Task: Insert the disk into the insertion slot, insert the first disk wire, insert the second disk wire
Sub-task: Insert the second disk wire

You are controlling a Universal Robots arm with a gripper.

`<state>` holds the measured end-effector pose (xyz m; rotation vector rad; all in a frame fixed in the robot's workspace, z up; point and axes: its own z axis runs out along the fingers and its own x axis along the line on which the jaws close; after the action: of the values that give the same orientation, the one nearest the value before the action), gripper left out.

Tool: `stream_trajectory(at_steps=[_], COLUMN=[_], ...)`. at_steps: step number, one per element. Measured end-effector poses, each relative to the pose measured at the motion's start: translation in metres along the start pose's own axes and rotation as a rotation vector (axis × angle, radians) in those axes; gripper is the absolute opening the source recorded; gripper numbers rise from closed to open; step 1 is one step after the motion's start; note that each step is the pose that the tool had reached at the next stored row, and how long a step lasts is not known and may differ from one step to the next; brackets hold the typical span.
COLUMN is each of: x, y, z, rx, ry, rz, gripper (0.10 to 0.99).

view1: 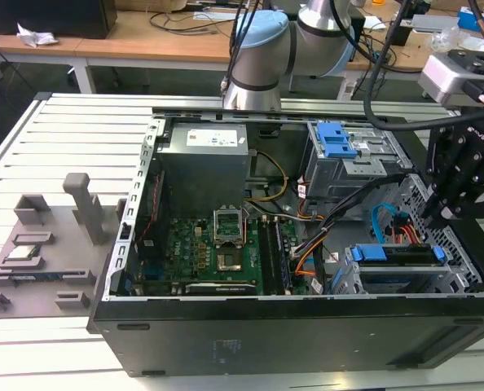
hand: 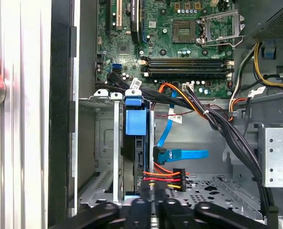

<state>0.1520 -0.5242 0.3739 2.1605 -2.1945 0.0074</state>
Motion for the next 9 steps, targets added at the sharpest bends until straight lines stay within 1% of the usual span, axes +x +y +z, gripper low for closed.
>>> stream_trajectory(at_steps=[1, 2, 3, 5, 6, 7, 8, 9], x=[0.0, 0.0, 0.0, -0.0002, -0.0017, -0.0033, -0.0051, -0.0057], y=[0.0, 0.0, 0.0, 0.0, 0.0008, 0.0035, 0.0086, 0.011], z=[0.0, 0.0, -0.0001, -0.0002, 0.0002, 0.0009, 0.0015, 0.0018], rx=[0.0, 0.0, 0.0, 0.0, 0.0, 0.0, 0.0, 0.0], ry=[0.0, 0.0, 0.0001, 0.0001, 0.0004, 0.0002, 0.0001, 0.0], rz=[0.0, 0.0, 0.0, 0.0, 0.0, 0.0, 0.0, 0.0], gripper=[0.235, 0.235, 0.302, 0.302, 0.302, 0.302, 0.302, 0.302])
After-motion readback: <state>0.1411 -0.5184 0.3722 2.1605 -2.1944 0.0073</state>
